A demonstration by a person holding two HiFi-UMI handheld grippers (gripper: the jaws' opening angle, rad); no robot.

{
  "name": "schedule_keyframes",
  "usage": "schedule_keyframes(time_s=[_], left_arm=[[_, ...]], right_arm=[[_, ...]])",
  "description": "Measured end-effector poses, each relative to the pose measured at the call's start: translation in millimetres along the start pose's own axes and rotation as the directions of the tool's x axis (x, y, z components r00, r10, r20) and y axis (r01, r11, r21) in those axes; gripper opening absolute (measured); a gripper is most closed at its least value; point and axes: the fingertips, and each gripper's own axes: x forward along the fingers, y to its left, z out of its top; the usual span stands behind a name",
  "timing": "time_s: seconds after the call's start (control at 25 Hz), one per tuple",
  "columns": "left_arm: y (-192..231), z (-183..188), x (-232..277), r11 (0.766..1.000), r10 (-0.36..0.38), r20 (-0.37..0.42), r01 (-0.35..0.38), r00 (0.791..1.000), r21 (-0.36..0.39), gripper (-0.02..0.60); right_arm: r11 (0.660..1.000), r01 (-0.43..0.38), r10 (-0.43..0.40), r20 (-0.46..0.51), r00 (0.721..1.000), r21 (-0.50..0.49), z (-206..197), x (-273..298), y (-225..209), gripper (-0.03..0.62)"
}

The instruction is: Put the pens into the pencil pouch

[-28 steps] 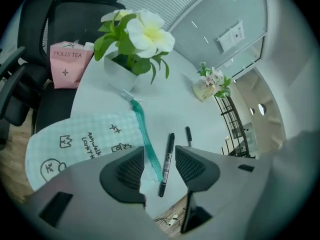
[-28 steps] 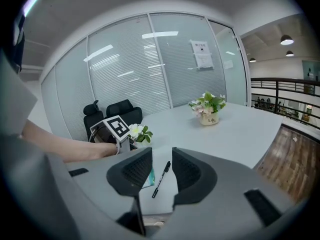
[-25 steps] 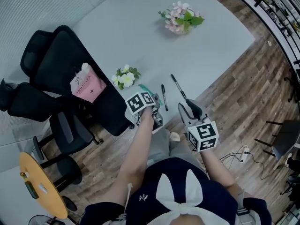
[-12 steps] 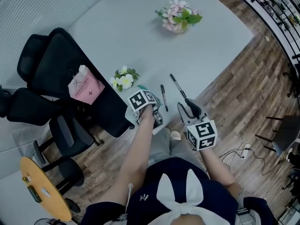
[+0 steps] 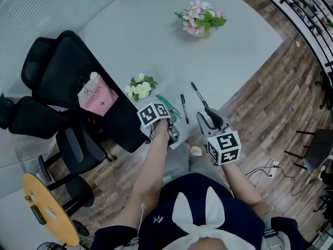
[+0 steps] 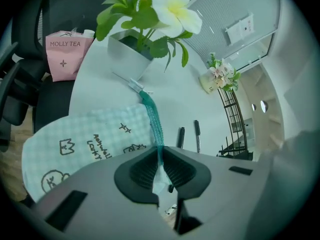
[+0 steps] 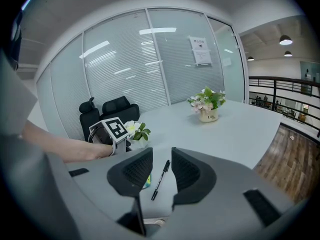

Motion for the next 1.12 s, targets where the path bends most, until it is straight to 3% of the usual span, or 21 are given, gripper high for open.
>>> schedule_keyframes(time_s=[0.4,0.72,0.96,1.12], left_arm=[[-15.8,4.7,-39.3,0.995,-0.092,0.043,0.090,0.995,0.038,0.046],[-20.4,7.5,-76.2,0.991,-0.119,0.110,0.110,0.987,0.081,0.044],[-36.6,-0.8,-101.1,0.972,-0.224,0.099,0.215,0.970,0.094,0.044],[-49.6,-3.7,-116.5,0.958,-0.259,0.098,0.243,0.961,0.150,0.044]], right_arm=[[0.999,-0.019,0.020,0.019,1.000,-0.026,8.6,1.4,4.4,0.120],[0.998,-0.034,0.037,0.043,0.998,-0.052,20.9,1.2,5.2,0.120],[0.997,-0.040,0.044,0.062,0.997,-0.069,28.7,0.8,9.2,0.120],[0.996,-0.044,0.049,0.068,0.996,-0.079,31.7,-0.7,10.8,0.120]])
